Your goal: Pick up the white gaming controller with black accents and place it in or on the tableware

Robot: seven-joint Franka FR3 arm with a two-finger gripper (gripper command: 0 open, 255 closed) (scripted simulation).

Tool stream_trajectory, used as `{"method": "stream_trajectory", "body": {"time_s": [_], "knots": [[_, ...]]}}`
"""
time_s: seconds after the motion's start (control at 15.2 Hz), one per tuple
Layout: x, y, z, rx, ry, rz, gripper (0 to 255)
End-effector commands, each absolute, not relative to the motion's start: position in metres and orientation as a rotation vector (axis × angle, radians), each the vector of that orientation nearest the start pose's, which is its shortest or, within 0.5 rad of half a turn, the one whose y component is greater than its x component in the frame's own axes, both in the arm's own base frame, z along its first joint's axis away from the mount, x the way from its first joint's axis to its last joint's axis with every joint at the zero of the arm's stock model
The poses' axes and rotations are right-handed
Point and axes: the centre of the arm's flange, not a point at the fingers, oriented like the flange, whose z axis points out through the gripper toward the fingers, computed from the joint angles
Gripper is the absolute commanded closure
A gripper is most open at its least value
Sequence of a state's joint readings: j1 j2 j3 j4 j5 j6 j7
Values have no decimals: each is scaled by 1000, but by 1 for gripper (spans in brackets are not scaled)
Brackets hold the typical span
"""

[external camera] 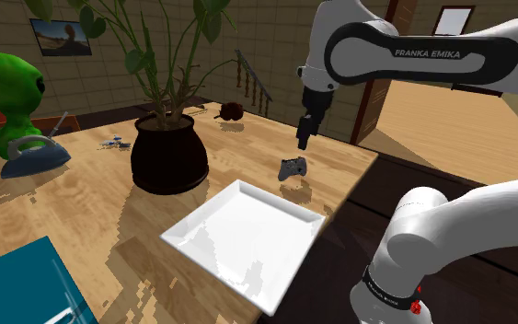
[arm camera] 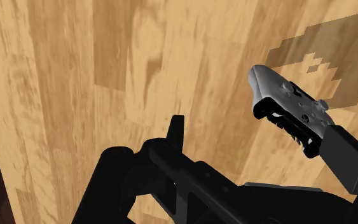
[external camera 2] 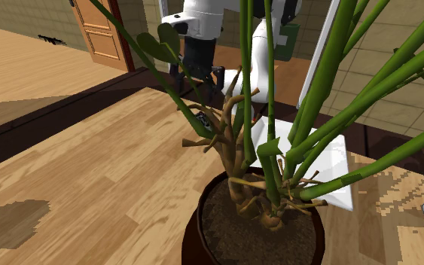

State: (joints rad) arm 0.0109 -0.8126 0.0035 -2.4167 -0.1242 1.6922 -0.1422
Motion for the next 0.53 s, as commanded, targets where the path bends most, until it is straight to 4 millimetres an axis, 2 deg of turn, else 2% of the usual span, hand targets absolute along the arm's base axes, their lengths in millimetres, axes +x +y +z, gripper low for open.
{"method": "stream_trajectory", "body": {"time_s": [0.0,0.26,0.46], "knots": [[311,-7,582,-3260,-270,-131,0],[373,27,540,-3194,-243,433,0],[374,28,527,-3186,-241,467,0]]}}
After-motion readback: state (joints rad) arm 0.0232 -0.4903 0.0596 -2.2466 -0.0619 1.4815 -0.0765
